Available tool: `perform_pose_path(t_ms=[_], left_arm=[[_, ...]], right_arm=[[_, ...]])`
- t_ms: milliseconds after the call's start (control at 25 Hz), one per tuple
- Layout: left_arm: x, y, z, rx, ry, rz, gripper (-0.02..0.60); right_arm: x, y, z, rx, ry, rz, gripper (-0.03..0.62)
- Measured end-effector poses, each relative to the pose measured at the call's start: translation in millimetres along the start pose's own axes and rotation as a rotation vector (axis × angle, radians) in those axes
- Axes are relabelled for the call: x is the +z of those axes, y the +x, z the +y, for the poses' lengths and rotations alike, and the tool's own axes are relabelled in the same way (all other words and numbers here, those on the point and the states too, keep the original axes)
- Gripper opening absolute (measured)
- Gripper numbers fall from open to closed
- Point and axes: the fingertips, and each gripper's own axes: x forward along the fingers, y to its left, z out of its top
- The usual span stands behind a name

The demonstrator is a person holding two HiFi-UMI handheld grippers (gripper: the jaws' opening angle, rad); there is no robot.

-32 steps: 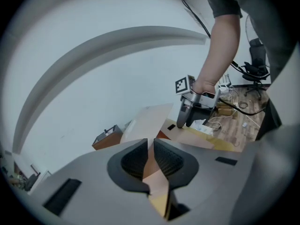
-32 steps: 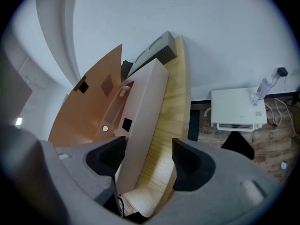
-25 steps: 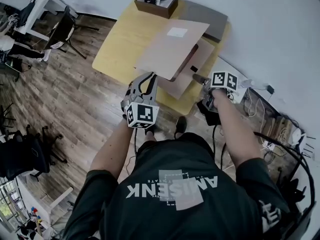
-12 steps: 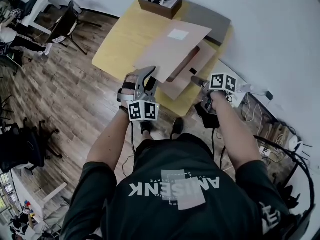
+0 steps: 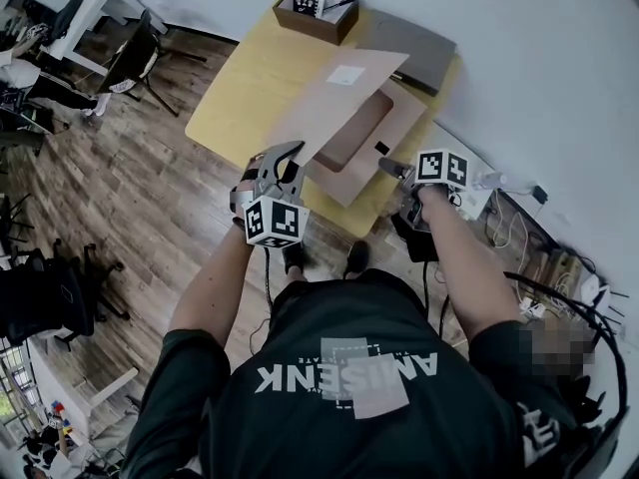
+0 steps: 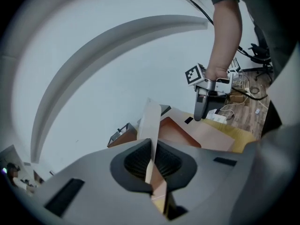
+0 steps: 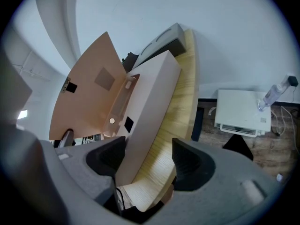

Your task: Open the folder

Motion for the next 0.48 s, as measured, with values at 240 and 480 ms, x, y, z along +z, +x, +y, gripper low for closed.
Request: perform_pose_path(t_ms=[240,480], left_arm=[[-5,-21,25,0.011,-0.286,0.015,0.005],[-16,-47,39,0.034,-0.494,0.032,0.003]], right_arm=[[-2,-10,-10,0.021,0.011,0.012,0.304],[-5,-26,-24,0.021,-0.003,0.018,0.304]])
